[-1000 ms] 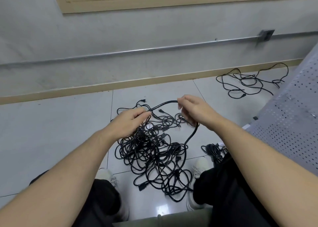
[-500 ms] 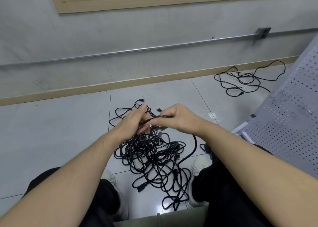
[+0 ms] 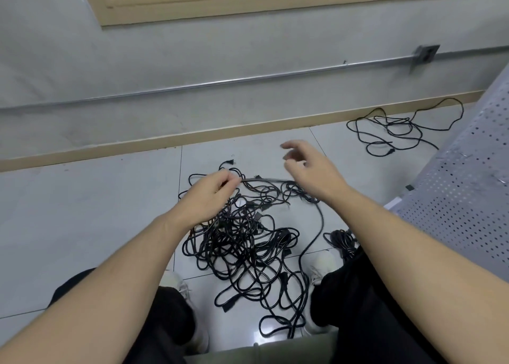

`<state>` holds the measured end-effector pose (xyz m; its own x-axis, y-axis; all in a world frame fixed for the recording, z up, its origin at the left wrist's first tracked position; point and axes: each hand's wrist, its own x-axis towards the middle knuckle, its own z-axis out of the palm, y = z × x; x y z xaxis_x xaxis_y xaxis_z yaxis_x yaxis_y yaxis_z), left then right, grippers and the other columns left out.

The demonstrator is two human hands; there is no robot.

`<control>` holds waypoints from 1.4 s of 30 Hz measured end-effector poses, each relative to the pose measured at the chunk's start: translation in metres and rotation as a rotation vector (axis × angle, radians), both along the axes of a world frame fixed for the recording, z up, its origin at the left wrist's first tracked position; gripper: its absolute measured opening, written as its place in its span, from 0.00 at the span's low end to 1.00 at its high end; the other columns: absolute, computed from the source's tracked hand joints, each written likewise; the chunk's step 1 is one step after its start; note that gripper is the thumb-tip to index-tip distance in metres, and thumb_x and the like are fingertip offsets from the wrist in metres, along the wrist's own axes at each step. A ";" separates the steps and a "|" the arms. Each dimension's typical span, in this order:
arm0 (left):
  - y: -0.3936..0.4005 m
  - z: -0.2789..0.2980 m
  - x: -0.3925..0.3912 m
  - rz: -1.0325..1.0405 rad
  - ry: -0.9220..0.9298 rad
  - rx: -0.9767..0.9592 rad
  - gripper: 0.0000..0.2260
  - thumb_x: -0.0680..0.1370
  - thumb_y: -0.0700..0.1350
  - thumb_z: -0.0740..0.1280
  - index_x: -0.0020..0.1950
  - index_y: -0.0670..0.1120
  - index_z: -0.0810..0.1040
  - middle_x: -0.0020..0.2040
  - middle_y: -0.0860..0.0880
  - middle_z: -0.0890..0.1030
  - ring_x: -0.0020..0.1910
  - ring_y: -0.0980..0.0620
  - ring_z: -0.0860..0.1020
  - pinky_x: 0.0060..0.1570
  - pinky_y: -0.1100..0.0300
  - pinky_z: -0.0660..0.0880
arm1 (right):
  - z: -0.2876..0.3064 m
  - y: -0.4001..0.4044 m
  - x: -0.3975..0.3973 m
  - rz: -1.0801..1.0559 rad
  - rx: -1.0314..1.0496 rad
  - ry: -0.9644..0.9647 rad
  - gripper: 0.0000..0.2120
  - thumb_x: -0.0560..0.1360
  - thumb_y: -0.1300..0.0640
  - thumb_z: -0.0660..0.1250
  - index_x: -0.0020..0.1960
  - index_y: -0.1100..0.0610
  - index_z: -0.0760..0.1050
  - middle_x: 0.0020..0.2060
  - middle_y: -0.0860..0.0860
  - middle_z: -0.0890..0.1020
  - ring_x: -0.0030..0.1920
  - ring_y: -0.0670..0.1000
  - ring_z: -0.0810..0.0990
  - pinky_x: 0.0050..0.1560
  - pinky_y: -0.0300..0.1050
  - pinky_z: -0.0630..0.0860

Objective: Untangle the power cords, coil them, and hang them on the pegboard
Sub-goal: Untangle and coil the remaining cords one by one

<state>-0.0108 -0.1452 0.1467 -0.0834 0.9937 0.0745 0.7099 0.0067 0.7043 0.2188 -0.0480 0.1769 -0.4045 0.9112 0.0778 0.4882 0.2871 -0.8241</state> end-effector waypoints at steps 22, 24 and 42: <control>-0.009 -0.034 -0.008 -0.009 -0.030 -0.443 0.34 0.79 0.73 0.49 0.71 0.52 0.74 0.70 0.55 0.75 0.71 0.51 0.72 0.76 0.53 0.62 | 0.017 -0.012 0.005 0.012 -0.279 0.435 0.19 0.79 0.49 0.67 0.33 0.52 0.67 0.23 0.48 0.69 0.24 0.49 0.63 0.28 0.41 0.60; -0.006 -0.028 -0.005 -0.045 0.104 -0.314 0.21 0.83 0.65 0.51 0.55 0.52 0.75 0.55 0.52 0.81 0.58 0.44 0.78 0.61 0.54 0.71 | 0.007 -0.002 0.006 -0.066 -0.238 0.199 0.08 0.80 0.51 0.65 0.46 0.55 0.73 0.29 0.48 0.76 0.28 0.50 0.70 0.33 0.45 0.69; -0.002 0.007 0.007 -0.128 -0.057 -0.005 0.16 0.74 0.42 0.70 0.51 0.60 0.68 0.31 0.60 0.75 0.31 0.56 0.68 0.37 0.54 0.68 | -0.004 -0.045 -0.038 0.517 -0.138 -0.063 0.17 0.81 0.45 0.65 0.37 0.52 0.71 0.31 0.47 0.73 0.35 0.49 0.71 0.44 0.55 0.77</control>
